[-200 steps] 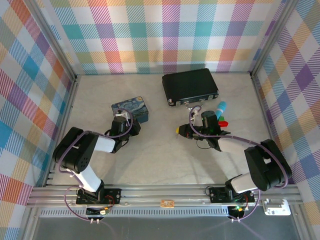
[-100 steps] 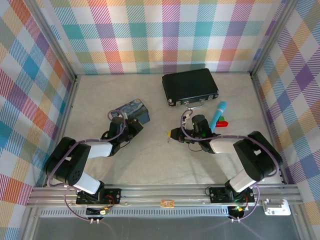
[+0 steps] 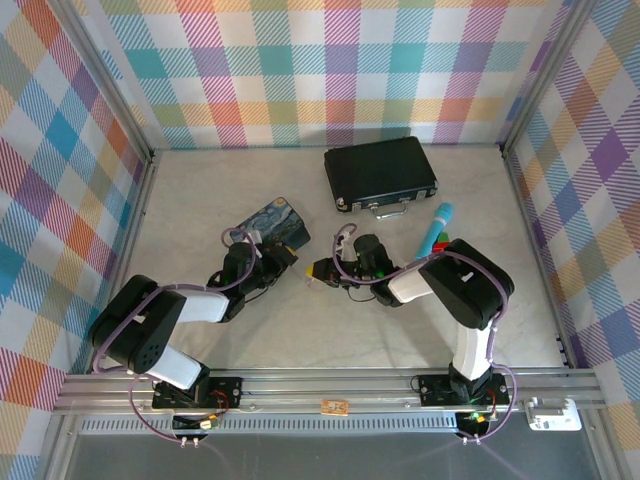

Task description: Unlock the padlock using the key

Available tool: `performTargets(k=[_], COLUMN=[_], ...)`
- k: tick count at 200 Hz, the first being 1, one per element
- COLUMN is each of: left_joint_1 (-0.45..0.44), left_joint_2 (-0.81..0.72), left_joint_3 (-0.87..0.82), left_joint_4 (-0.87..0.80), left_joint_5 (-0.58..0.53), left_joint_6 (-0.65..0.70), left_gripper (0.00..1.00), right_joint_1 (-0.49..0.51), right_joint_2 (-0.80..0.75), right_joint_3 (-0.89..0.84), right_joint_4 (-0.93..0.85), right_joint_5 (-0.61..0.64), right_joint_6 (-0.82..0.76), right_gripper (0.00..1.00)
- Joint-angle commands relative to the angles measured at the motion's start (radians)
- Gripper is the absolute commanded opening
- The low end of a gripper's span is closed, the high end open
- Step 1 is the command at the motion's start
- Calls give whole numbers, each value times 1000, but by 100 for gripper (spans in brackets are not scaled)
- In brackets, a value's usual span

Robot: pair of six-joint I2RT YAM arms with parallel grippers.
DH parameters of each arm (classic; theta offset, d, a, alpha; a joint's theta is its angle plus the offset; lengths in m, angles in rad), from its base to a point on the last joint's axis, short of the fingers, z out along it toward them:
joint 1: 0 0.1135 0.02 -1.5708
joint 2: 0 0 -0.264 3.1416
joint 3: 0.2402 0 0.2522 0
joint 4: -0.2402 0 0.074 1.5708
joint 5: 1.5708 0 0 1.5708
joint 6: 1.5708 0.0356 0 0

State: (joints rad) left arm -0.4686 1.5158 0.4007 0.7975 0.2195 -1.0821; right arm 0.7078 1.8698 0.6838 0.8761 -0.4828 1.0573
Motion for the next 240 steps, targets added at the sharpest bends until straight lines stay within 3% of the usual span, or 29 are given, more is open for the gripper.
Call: performTargets(k=[1, 115, 175, 240], left_joint_1=[-15, -28, -28, -28], left_joint_2=[31, 72, 39, -7], left_joint_3=[-11, -32, -32, -28], left_joint_4=[144, 252, 209, 140], left_joint_5=[23, 36, 10, -2], left_joint_6=[-43, -72, -48, -18], left_gripper=[0, 0, 0, 0], right_joint_1=[13, 2, -1, -1], right_joint_2=[14, 46, 0, 8], right_joint_3=[29, 13, -26, -90], right_joint_4=[81, 204, 144, 261], right_joint_5=[-18, -17, -3, -5], right_joint_6=[42, 76, 57, 77], right_gripper=[0, 0, 0, 0])
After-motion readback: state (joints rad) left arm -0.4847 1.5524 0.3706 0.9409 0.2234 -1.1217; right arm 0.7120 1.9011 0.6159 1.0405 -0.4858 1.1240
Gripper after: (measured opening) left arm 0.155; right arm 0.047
